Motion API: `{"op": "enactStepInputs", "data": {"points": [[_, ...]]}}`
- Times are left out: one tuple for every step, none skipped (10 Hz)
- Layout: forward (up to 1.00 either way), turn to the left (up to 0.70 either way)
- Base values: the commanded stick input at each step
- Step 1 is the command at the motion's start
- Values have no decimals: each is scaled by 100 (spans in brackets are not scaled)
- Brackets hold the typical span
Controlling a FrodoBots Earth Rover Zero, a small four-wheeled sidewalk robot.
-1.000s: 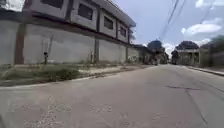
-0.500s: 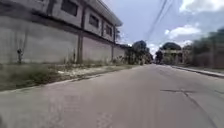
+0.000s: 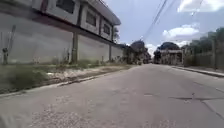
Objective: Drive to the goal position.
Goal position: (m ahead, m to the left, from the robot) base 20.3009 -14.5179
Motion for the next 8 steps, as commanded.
{"op": "enactStepInputs", "data": {"points": [[100, -7], [100, 0], [100, 0], [100, 0], [100, -24], [100, -38], [100, -39], [100, -32]]}}
